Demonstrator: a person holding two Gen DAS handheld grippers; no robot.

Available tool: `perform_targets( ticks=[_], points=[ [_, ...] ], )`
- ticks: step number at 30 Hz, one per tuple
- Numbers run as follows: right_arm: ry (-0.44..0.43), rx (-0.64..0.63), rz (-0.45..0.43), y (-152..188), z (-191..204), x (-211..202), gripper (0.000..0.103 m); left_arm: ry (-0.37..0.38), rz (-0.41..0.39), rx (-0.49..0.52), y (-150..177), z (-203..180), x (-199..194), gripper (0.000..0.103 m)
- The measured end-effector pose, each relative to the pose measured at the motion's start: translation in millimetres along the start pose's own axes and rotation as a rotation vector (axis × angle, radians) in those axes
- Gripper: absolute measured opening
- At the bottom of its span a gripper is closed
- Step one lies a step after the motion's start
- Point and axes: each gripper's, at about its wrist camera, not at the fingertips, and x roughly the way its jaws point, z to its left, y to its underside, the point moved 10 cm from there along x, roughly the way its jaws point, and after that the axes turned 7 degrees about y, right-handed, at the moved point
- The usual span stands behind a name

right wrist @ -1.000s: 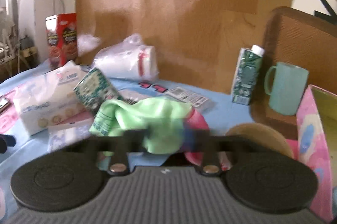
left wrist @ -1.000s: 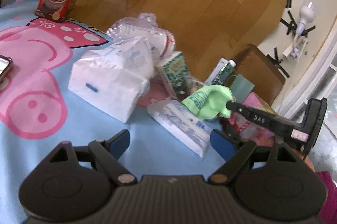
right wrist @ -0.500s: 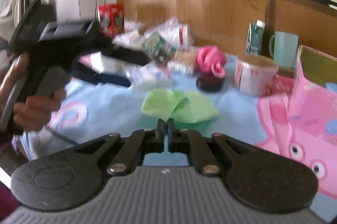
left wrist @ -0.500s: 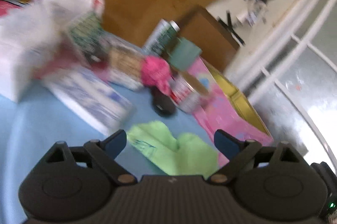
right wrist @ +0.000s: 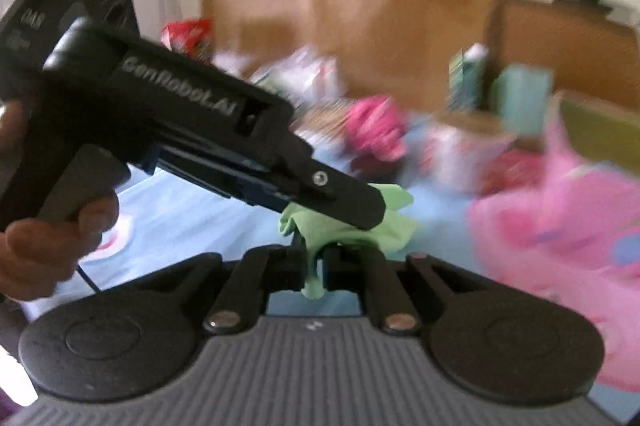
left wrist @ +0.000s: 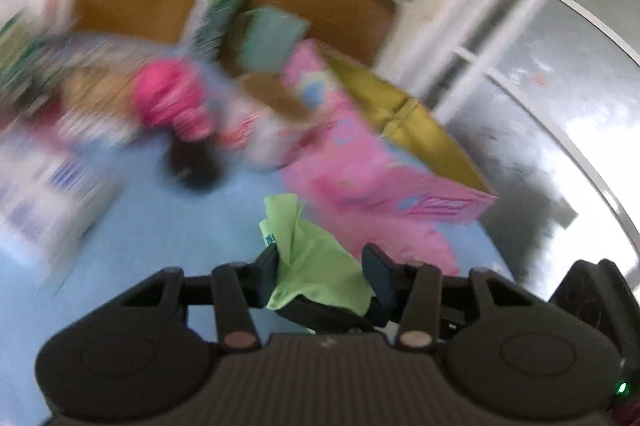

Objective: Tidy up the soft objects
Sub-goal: 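Carry the green cloth into the pink tin and release it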

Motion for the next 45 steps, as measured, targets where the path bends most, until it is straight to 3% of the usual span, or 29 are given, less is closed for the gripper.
perform_targets(
  ticks=[6, 8, 11, 13, 14, 16, 19, 21, 23, 25, 28, 29, 30, 31, 32, 34, 36, 40, 45],
  points=[
    [0.259, 0.084, -0.133, -28.3, -87.9, -33.9, 0.011, 0.137, 0.029, 0.22, -50.9, -84.6, 73.1, 0.046],
    [0.33, 0.135, -0.115, -34.5, -124.3, -36.9, 0.013, 0.162, 0.043, 0.25, -61.5, -103.4, 108.2, 0.047],
    [0.387, 0.282, -0.036, -32.4, -180.3, -30.7, 0.018, 0.157, 0.117, 0.181, -71.1, -108.1, 161.9, 0.05],
    [0.411, 0.347, 0.009, -26.5, -208.5, -28.8, 0.047, 0.142, 0.161, 0.11, -72.7, -103.8, 190.6, 0.064],
    [0.419, 0.364, 0.009, -23.7, -218.1, -32.9, 0.053, 0.124, 0.173, 0.078, -73.4, -99.9, 199.9, 0.069],
    [0.527, 0.374, -0.011, -15.6, -237.0, -53.0, 0.088, 0.082, 0.193, 0.06, -76.4, -92.7, 218.1, 0.069],
    [0.611, 0.342, -0.107, -7.9, -251.5, -86.9, 0.091, 0.049, 0.175, 0.065, -85.2, -83.8, 234.3, 0.069],
    [0.652, 0.341, -0.126, -1.9, -253.8, -99.8, 0.091, -0.023, 0.148, 0.101, -94.9, -79.1, 242.9, 0.073],
    [0.656, 0.351, -0.147, -1.4, -252.7, -106.2, 0.091, -0.089, 0.125, 0.117, -101.4, -73.3, 244.1, 0.073],
    [0.64, 0.357, -0.162, 0.4, -247.1, -109.6, 0.091, -0.092, 0.091, 0.104, -111.1, -73.5, 239.8, 0.073],
    [0.622, 0.348, -0.171, 4.6, -240.3, -111.4, 0.091, -0.063, 0.038, 0.121, -123.4, -80.2, 227.7, 0.091],
    [0.62, 0.34, -0.174, 6.0, -239.6, -112.1, 0.091, -0.12, 0.037, 0.161, -126.8, -77.1, 230.8, 0.093],
    [0.608, 0.33, -0.175, 2.9, -240.7, -111.9, 0.091, -0.212, 0.07, 0.203, -126.4, -69.8, 236.4, 0.087],
    [0.605, 0.323, -0.174, 2.8, -237.0, -111.8, 0.091, -0.251, 0.119, 0.214, -125.0, -65.7, 241.0, 0.084],
    [0.6, 0.318, -0.177, 2.5, -235.6, -113.0, 0.091, -0.217, 0.167, 0.205, -119.6, -68.8, 242.5, 0.08],
    [0.593, 0.318, -0.19, 2.8, -236.3, -117.5, 0.091, -0.119, 0.188, 0.23, -113.7, -90.0, 234.9, 0.082],
    [0.584, 0.338, -0.201, 2.0, -238.9, -119.5, 0.091, -0.143, 0.165, 0.314, -117.4, -102.7, 225.5, 0.089],
    [0.528, 0.372, -0.207, 1.2, -237.5, -118.1, 0.091, -0.1, 0.123, 0.257, -125.9, -112.5, 189.5, 0.09],
    [0.359, 0.396, -0.195, -5.8, -202.0, -93.5, 0.091, -0.182, 0.023, 0.264, -124.2, -85.3, 90.4, 0.1]
  ],
)
